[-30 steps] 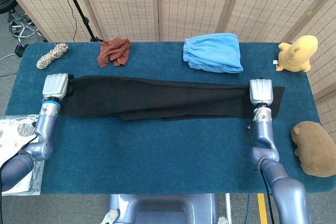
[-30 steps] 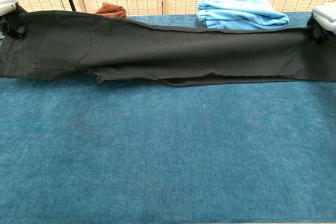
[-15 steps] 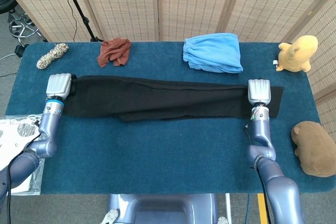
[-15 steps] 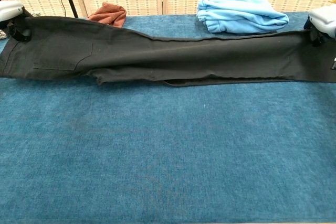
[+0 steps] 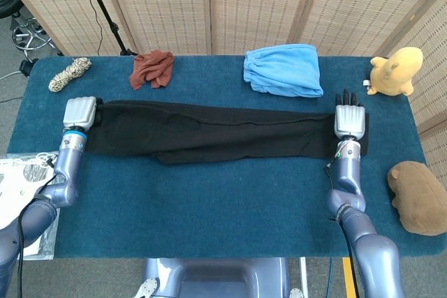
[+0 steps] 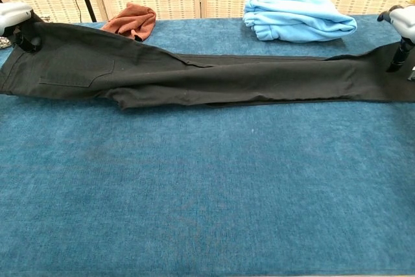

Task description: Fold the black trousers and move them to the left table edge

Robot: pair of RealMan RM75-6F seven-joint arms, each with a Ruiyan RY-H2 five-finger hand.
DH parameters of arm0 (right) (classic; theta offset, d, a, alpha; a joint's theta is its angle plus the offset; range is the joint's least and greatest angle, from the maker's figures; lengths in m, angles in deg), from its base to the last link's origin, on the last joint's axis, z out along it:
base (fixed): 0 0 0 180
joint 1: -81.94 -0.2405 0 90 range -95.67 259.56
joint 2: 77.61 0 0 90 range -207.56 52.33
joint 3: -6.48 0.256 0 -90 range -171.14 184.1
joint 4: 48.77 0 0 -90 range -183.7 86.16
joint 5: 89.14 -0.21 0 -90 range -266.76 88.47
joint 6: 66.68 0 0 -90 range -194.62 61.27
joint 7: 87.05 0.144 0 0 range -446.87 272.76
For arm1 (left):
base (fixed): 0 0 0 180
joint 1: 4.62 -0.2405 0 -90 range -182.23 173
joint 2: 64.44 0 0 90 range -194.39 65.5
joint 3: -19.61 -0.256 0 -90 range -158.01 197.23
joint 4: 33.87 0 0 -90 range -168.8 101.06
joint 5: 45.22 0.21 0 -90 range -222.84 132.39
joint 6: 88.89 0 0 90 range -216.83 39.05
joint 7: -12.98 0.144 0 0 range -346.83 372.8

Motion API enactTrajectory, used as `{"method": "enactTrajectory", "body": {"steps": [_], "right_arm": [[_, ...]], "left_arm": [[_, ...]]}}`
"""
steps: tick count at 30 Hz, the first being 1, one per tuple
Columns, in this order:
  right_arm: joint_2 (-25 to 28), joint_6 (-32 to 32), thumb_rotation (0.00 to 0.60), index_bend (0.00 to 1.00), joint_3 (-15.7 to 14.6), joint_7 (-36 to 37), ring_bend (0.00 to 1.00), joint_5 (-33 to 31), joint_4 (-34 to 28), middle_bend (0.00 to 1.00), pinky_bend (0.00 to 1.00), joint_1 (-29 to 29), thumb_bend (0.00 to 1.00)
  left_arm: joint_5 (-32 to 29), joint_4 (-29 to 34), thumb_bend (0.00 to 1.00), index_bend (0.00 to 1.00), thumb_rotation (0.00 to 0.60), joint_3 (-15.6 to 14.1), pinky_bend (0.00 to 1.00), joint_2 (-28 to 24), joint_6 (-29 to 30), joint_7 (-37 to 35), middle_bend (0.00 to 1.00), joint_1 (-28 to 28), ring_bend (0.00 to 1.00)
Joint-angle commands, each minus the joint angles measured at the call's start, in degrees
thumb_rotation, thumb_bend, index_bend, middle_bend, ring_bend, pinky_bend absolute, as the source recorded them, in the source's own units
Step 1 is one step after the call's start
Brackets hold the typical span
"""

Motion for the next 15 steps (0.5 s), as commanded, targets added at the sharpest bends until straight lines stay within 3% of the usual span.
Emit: {"method": "enactTrajectory", "body": {"steps": [1, 15], "right_arm": [[0.59, -1.46, 0.6, 0.03, 0.88, -0.78, 0.0, -0.8, -1.03, 0.0, 0.17, -0.29, 0.0], [8.72, -10.1, 0.6, 0.04, 0.9, -2.09, 0.0, -0.97, -13.38, 0.0, 0.18, 4.55, 0.0]], "left_arm": [[0.42, -0.87, 0.55, 0.63, 0.6, 0.15, 0.5, 0.4, 0.07, -0.66, 0.51, 0.25, 0.47], [2.92, -6.24, 0.55, 0.63, 0.6, 1.01, 0.5, 1.66, -0.02, -6.65, 0.51, 1.7, 0.47]]}}
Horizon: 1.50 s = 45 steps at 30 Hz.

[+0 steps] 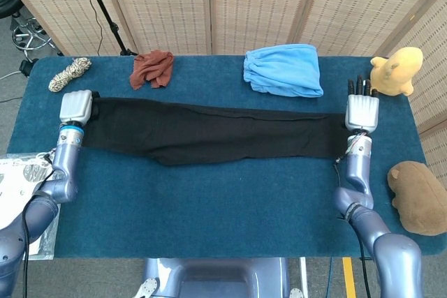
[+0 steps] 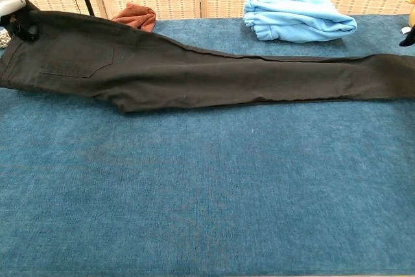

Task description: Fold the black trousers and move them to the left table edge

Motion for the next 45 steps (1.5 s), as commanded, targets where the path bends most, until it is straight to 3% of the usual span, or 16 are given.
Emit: {"method": "enactTrajectory", "body": {"steps": [1, 10, 16, 21, 23, 25, 27, 30, 35, 40, 45], "right_arm": [[2.94, -1.97, 0.6, 0.04, -0.27, -1.49, 0.0, -0.25, -4.12, 0.0, 0.18, 2.2, 0.0], [7.66, -4.15, 0.6, 0.04, -0.04, -5.12, 0.0, -2.44, -13.23, 0.0, 0.18, 5.2, 0.0], [9.62, -5.11, 0.6, 0.04, -0.08, -6.31, 0.0, -3.67, -17.3, 0.0, 0.19, 6.33, 0.0], [10.94, -5.83, 0.6, 0.04, -0.38, -6.88, 0.0, -4.42, -19.83, 0.0, 0.19, 6.99, 0.0], [11.31, -6.04, 0.6, 0.04, -0.48, -7.07, 0.0, -4.79, -20.49, 0.0, 0.19, 7.16, 0.0], [11.67, -6.18, 0.6, 0.04, -0.64, -7.26, 0.0, -5.14, -21.23, 0.0, 0.19, 7.34, 0.0], [11.99, -6.43, 0.6, 0.04, -0.79, -7.39, 0.0, -5.32, -21.95, 0.0, 0.19, 7.48, 0.0], [12.78, -7.25, 0.6, 0.04, -0.97, -7.37, 0.0, -5.45, -23.72, 0.0, 0.19, 7.84, 0.0], [15.61, -9.99, 0.6, 0.03, -1.63, -6.64, 0.0, -4.63, -29.6, 0.0, 0.19, 9.6, 0.0], [21.77, -14.55, 0.6, 0.0, -4.33, -4.23, 0.0, -0.91, -40.89, 0.0, 0.11, 14.29, 0.0], [27.65, -19.44, 0.6, 0.0, -7.84, -0.42, 0.0, 4.95, -49.92, 0.0, 0.07, 18.89, 0.0]], "left_arm": [[0.83, -1.62, 0.55, 0.63, 0.6, -0.05, 0.5, 0.33, -0.17, -0.72, 0.51, 0.56, 0.47], [2.54, -7.62, 0.55, 0.61, 0.6, -1.03, 0.5, 2.81, -3.24, -0.8, 0.51, 2.37, 0.47], [3.21, -10.27, 0.54, 0.56, 0.6, -1.41, 0.5, 4.61, -5.04, -1.24, 0.43, 2.77, 0.44], [3.88, -11.89, 0.54, 0.39, 0.6, -1.5, 0.49, 5.49, -4.76, -1.6, 0.26, 2.84, 0.35], [4.19, -12.21, 0.53, 0.28, 0.6, -1.66, 0.43, 5.46, -4.99, -1.35, 0.15, 2.75, 0.25], [4.27, -11.85, 0.51, 0.11, 0.6, -1.48, 0.3, 5.11, -4.85, -1.74, 0.02, 2.61, 0.08], [4.52, -11.19, 0.48, 0.02, 0.6, -1.39, 0.22, 4.67, -4.07, -2.4, 0.0, 2.37, 0.01], [5.47, -8.73, 0.43, 0.0, 0.6, -1.41, 0.14, 3.24, -1.32, -5.11, 0.0, 1.51, 0.0], [9.47, -1.08, 0.32, 0.0, 0.6, -3.39, 0.13, -1.23, 4.78, -11.58, 0.0, -1.55, 0.0], [15.46, 11.61, 0.1, 0.0, 0.6, -7.41, 0.05, -8.97, 13.12, -18.44, 0.0, -7.21, 0.0], [18.91, 20.83, 0.07, 0.0, 0.6, -10.02, 0.04, -14.47, 21.17, -20.19, 0.0, -12.43, 0.0]]}}
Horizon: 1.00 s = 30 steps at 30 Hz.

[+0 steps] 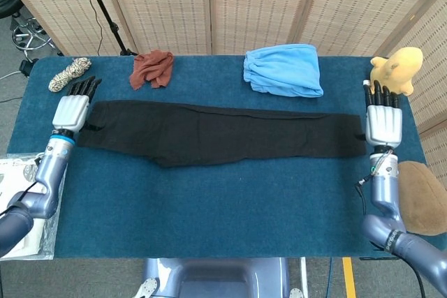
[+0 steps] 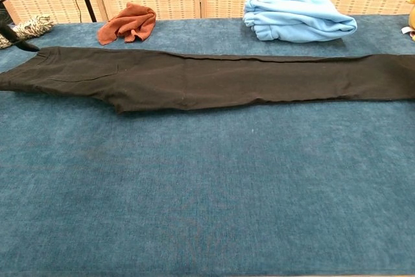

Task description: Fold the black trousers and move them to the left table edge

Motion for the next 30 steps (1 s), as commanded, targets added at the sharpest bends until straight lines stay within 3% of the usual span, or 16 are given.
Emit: {"method": "enactTrajectory", "body": {"steps": [1, 9, 16, 23, 30], "right_arm": [[6.14, -6.03, 0.6, 0.0, -4.09, 4.65, 0.0, 6.79, -8.34, 0.0, 0.07, 5.32, 0.0], [11.39, -14.58, 0.6, 0.01, -10.51, 9.35, 0.0, 16.16, -17.46, 0.0, 0.04, 12.25, 0.0], [12.25, -21.67, 0.6, 0.03, -14.78, 10.72, 0.0, 21.34, -22.02, 0.0, 0.03, 17.72, 0.0], [12.18, -27.06, 0.6, 0.03, -17.49, 12.09, 0.0, 23.96, -25.27, 0.0, 0.01, 22.61, 0.0], [12.16, -27.52, 0.6, 0.03, -16.77, 14.34, 0.0, 24.09, -24.59, 0.0, 0.01, 23.52, 0.0]], "left_arm": [[4.52, 8.93, 0.07, 0.0, 0.6, -3.49, 0.04, -6.21, 8.69, -3.16, 0.0, -6.14, 0.0], [6.9, 19.25, 0.07, 0.0, 0.6, -6.38, 0.02, -12.07, 17.14, -1.13, 0.0, -12.82, 0.0], [6.32, 21.6, 0.07, 0.0, 0.6, -6.76, 0.01, -12.24, 21.09, -0.04, 0.0, -16.6, 0.0], [6.25, 17.64, 0.09, 0.0, 0.6, -7.59, 0.01, -9.19, 20.76, -0.31, 0.0, -18.05, 0.0], [6.64, 8.02, 0.11, 0.0, 0.6, -7.64, 0.01, -4.2, 19.22, -3.24, 0.0, -17.7, 0.0]]}}
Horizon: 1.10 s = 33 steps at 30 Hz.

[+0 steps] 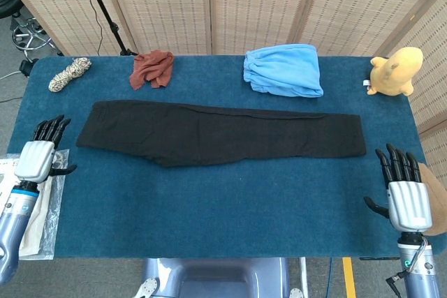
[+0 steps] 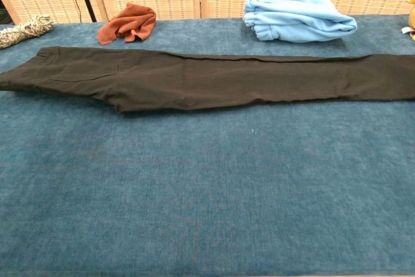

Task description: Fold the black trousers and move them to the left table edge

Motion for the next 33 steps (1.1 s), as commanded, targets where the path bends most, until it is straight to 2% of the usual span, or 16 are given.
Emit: {"method": "enactTrajectory", "body": {"steps": [1, 14, 16, 23, 26, 33], "right_arm": [[-0.16, 0.03, 0.6, 0.03, 0.51, 1.19, 0.0, -0.24, 0.81, 0.0, 0.01, 0.32, 0.0], [-0.11, 1.85, 0.6, 0.03, 1.68, 2.68, 0.0, -1.75, 1.13, 0.0, 0.01, 0.75, 0.0], [-0.13, 2.21, 0.6, 0.03, 1.86, 2.82, 0.0, -2.04, 0.89, 0.0, 0.01, 0.81, 0.0], [-0.05, 2.32, 0.6, 0.05, 2.28, 2.89, 0.0, -2.24, 0.54, 0.0, 0.01, 1.09, 0.0], [-0.02, 2.49, 0.6, 0.05, 2.34, 3.12, 0.0, -2.22, 0.24, 0.0, 0.01, 1.23, 0.0], [0.14, 3.65, 0.6, 0.06, 2.98, 4.74, 0.0, -3.57, 0.12, 0.0, 0.01, 1.45, 0.0]], "left_arm": [[0.47, -6.89, 0.11, 0.0, 0.6, -0.1, 0.01, 3.75, -1.19, -2.7, 0.0, 0.4, 0.0], [2.16, -22.86, 0.11, 0.0, 0.6, -0.96, 0.01, 12.06, -5.69, -10.29, 0.0, 2.61, 0.0], [3.16, -25.65, 0.11, 0.0, 0.6, -1.11, 0.01, 13.73, -5.0, -13.35, 0.0, 3.48, 0.0], [4.11, -31.67, 0.12, 0.0, 0.6, -1.38, 0.01, 17.22, -6.53, -16.11, 0.0, 5.6, 0.0], [4.12, -33.58, 0.12, 0.0, 0.6, -1.27, 0.05, 18.63, -7.66, -16.2, 0.0, 6.6, 0.0], [3.93, -37.72, 0.13, 0.14, 0.6, -1.11, 0.07, 21.4, -9.48, -14.65, 0.0, 7.74, 0.0]]}}
